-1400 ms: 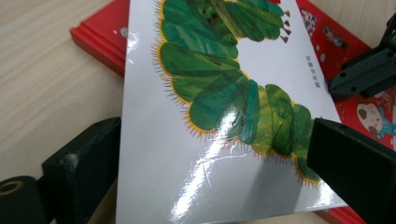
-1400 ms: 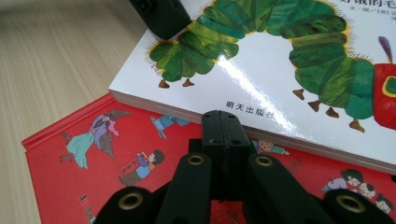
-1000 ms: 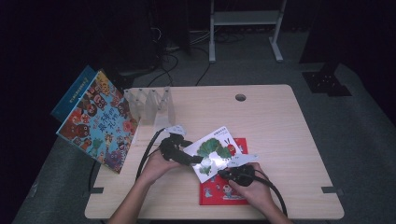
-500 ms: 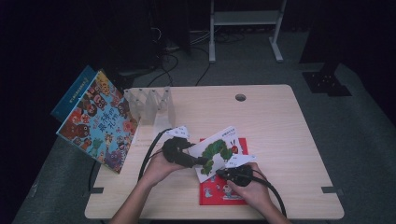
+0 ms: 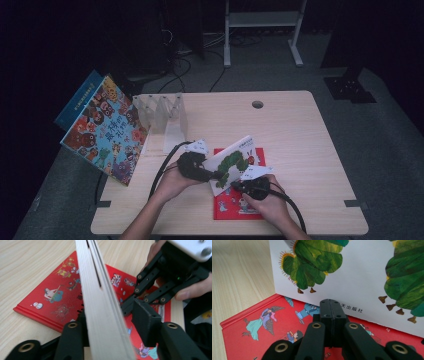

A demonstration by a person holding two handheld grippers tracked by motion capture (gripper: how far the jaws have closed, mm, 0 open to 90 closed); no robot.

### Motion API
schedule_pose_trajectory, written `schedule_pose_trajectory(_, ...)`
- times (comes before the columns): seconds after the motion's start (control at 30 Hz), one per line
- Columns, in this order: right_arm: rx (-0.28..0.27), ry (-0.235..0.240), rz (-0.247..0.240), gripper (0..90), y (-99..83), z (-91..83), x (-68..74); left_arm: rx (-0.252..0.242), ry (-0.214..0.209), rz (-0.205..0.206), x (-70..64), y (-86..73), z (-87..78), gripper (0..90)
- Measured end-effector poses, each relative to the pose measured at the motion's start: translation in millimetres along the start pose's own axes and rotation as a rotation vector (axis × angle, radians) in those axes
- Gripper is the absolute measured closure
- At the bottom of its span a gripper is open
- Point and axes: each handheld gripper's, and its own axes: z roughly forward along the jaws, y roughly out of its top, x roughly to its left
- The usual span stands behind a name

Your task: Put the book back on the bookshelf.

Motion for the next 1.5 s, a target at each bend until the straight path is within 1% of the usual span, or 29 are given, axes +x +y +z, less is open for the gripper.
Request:
schedule_pose_trajectory(0.1, -0.001, -0.002, -0.004, 88.5, -0.1, 0.0, 0.3, 0.014, 0.004, 0.019, -3.1, 0.5, 4.4, 64.1)
schedule_pose_trajectory(0.2, -0.001, -0.005, -0.003, 86.9, 0.1, 0.1, 0.9, 0.02, 0.013, 0.037, -7.3, 2.4, 5.5, 65.2)
schedule_pose_trajectory(0.23, -0.001, -0.007, -0.003, 86.5, 0.2, 0.3, 0.8, 0.029, 0.028, 0.049, -8.9, 3.2, 5.3, 65.9)
schedule_pose_trajectory(0.3, -0.001, -0.01, -0.002, 86.1, 0.7, 0.7, 0.9, 0.035, 0.041, 0.057, -9.6, 3.9, 4.7, 67.6)
schedule_pose_trajectory(0.33, -0.002, -0.011, -0.003, 85.9, 0.7, 0.8, 0.9, 0.038, 0.06, 0.065, -9.6, 4.0, 3.6, 69.3)
schedule_pose_trajectory(0.37, -0.002, -0.011, -0.003, 85.5, 0.8, 0.7, 0.9, 0.031, 0.053, 0.06, -8.4, 3.7, 2.8, 71.9)
schedule_pose_trajectory(0.43, -0.003, -0.011, -0.001, 84.7, 0.7, 0.6, 0.9, 0.025, 0.049, 0.068, -7.1, 2.8, 1.9, 74.7)
schedule_pose_trajectory(0.47, -0.001, -0.011, 0.006, 84.5, 0.7, 0.3, 1.0, 0.023, 0.052, 0.067, -7.1, 2.8, 1.9, 74.8)
schedule_pose_trajectory(0.57, -0.003, -0.015, 0.007, 83.0, -0.1, -0.8, -0.7, 0.01, 0.051, 0.062, -5.7, 2.7, 1.1, 75.0)
schedule_pose_trajectory(0.6, -0.005, -0.018, 0.001, 82.2, -0.9, -1.9, -2.9, 0.002, 0.054, 0.065, -5.8, 2.8, 0.5, 75.0)
schedule_pose_trajectory(0.67, -0.004, -0.027, 0.013, 79.2, -2.1, -4.7, -6.2, -0.018, 0.057, 0.068, -5.8, 3.9, -2.6, 75.0)
schedule_pose_trajectory(0.83, -0.026, -0.069, 0.035, 70.0, -5.3, -16.1, -20.1, -0.045, 0.071, 0.05, -1.3, 3.9, -12.1, 75.1)
schedule_pose_trajectory(0.87, -0.03, -0.076, 0.043, 68.7, -6.1, -18.9, -23.5, -0.051, 0.071, 0.045, 0.5, 3.4, -14.0, 75.2)
schedule_pose_trajectory(0.9, -0.037, -0.086, 0.037, 67.7, -7.2, -21.7, -27.5, -0.054, 0.073, 0.041, 1.7, 3.0, -15.6, 75.2)
schedule_pose_trajectory(0.93, -0.042, -0.093, 0.043, 66.7, -8.2, -24.1, -29.9, -0.065, 0.079, 0.033, 3.2, 2.4, -18.1, 75.2)
schedule_pose_trajectory(1.07, -0.063, -0.157, 0.078, 60.5, -13.6, -37.6, -48.8, -0.09, 0.083, 0.012, 7.0, 0.7, -25.5, 75.3)
schedule_pose_trajectory(1.1, -0.066, -0.175, 0.086, 58.0, -15.1, -40.4, -55.1, -0.093, 0.084, 0.012, 8.0, 0.4, -27.3, 75.2)
schedule_pose_trajectory(1.17, -0.055, -0.208, 0.121, 50.8, -17.9, -44.4, -69.3, -0.103, 0.088, 0.009, 9.5, -0.5, -30.7, 75.3)
schedule_pose_trajectory(1.23, -0.043, -0.241, 0.154, 44.8, -21.8, -47.1, -85.9, -0.112, 0.091, -0.003, 10.8, -1.2, -33.9, 75.3)
schedule_pose_trajectory(1.27, -0.044, -0.256, 0.179, 43.3, -24.5, -48.2, -94.4, -0.116, 0.094, -0.005, 11.7, -1.6, -35.6, 75.2)
schedule_pose_trajectory(1.33, -0.031, -0.281, 0.209, 39.4, -29.4, -49.9, -111.2, -0.13, 0.096, -0.015, 13.8, -2.1, -39.3, 75.3)
schedule_pose_trajectory(1.4, -0.033, -0.302, 0.247, 38.1, -33.2, -51.6, -126.9, -0.144, 0.1, -0.023, 15.7, -2.7, -43.7, 75.3)
schedule_pose_trajectory(1.47, -0.061, -0.326, 0.277, 37.0, -36.3, -52.3, -139.0, -0.156, 0.099, -0.029, 17.8, -3.4, -48.2, 75.3)
schedule_pose_trajectory(1.5, -0.052, -0.334, 0.281, 35.4, -37.3, -51.9, -144.2, -0.157, 0.105, -0.03, 18.3, -3.7, -50.8, 75.3)
